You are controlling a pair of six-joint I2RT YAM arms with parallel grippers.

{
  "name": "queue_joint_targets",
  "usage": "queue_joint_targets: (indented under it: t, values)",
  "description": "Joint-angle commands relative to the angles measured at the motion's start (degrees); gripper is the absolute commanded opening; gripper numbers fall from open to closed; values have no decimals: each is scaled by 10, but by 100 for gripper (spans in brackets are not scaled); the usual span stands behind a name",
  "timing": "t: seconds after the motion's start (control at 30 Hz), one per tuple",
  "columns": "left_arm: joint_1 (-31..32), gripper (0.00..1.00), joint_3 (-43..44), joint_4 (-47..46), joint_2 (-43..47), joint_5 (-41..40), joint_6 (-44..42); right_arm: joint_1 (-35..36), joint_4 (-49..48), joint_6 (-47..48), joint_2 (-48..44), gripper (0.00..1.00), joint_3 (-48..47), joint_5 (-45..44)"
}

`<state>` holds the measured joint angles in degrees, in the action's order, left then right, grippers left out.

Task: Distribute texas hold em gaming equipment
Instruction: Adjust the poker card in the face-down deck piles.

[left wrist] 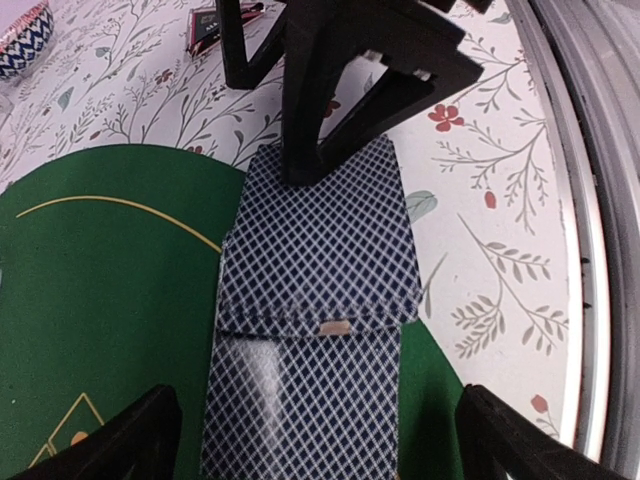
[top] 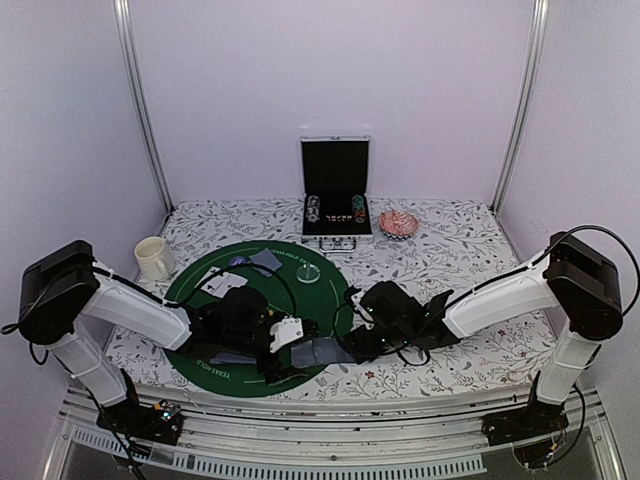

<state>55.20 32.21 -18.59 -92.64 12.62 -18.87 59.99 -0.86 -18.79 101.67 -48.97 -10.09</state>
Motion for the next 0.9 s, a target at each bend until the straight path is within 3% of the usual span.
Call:
queue_joint_targets:
  t: [0.0, 0.33, 0.6, 0.87]
  values:
    - [-6, 98, 13, 5, -5, 9, -4, 0, -1, 16, -43, 82, 8, 43]
    - [-2, 98, 41, 28, 0, 30, -6, -14, 9, -23, -52, 86, 20, 54]
    - [8, 98, 100, 42, -50, 29, -17, -65, -44, -75, -66, 86, 60, 172]
    - [9, 98, 115, 52, -72, 43, -25, -72, -48, -89, -48, 86, 63, 194]
